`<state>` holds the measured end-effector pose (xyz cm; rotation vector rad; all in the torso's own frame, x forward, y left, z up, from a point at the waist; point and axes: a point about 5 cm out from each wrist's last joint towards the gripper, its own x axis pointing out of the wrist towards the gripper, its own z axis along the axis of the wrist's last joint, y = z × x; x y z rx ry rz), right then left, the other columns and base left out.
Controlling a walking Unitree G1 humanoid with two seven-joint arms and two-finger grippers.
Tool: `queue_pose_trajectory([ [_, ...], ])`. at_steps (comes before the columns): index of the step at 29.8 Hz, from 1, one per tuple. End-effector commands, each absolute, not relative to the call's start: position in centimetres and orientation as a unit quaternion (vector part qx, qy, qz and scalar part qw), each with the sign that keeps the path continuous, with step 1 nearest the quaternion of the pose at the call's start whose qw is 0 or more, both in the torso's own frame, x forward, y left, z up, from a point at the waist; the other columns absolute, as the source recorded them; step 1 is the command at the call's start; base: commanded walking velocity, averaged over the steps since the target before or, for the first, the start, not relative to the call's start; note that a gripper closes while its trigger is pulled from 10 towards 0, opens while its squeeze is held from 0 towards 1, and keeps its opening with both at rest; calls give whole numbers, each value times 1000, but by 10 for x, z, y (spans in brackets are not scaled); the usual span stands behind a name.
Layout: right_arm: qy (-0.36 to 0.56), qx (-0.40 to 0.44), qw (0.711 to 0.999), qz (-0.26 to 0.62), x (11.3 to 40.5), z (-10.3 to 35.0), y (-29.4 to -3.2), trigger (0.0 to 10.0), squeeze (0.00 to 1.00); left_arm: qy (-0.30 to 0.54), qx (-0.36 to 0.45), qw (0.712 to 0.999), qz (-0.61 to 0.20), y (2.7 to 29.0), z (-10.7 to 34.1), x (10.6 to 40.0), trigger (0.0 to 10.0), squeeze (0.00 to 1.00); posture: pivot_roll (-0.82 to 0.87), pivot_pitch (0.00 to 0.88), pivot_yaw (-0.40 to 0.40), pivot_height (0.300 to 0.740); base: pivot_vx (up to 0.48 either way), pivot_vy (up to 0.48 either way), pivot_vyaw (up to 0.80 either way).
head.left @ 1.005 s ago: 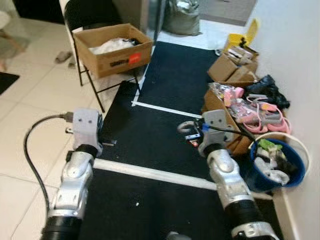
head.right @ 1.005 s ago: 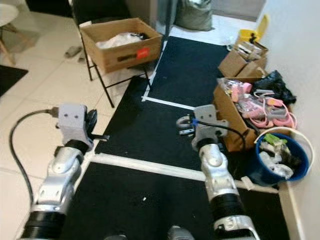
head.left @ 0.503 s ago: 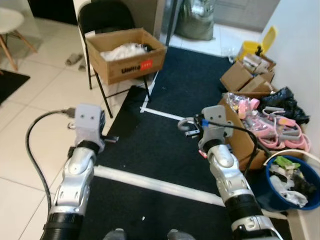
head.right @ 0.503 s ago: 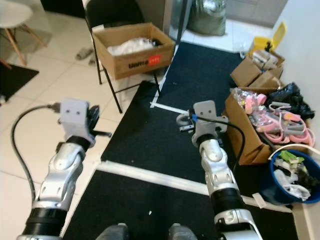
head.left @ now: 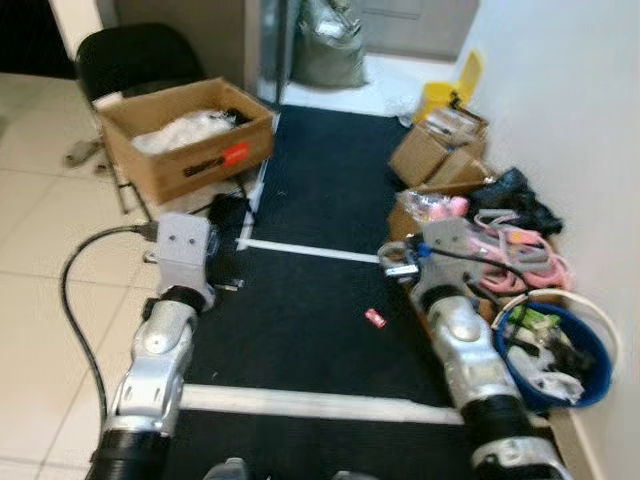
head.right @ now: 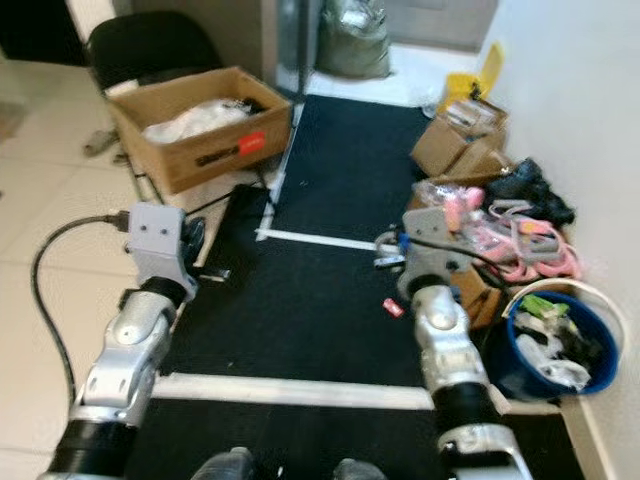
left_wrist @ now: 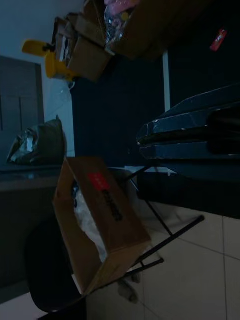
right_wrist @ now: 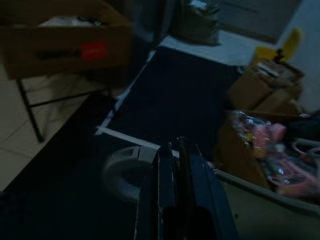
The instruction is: Picking trash to rubbish bin
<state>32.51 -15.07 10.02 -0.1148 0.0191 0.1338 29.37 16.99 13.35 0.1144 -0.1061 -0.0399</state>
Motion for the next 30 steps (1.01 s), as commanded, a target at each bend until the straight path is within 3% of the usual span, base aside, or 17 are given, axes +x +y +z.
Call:
queue_pose_trajectory([
  [1, 11, -59, 997, 59, 326, 101, -157, 10000, 0, -44, 55, 997, -21, 169, 130, 293, 10000, 0, 65, 38, -60, 740, 307, 0, 0],
  [30, 17, -70, 994, 78, 326, 99, -152, 10000, 0, -41, 53, 998, -19, 169, 129, 292, 10000, 0, 64, 48, -66, 740, 306, 0, 0],
])
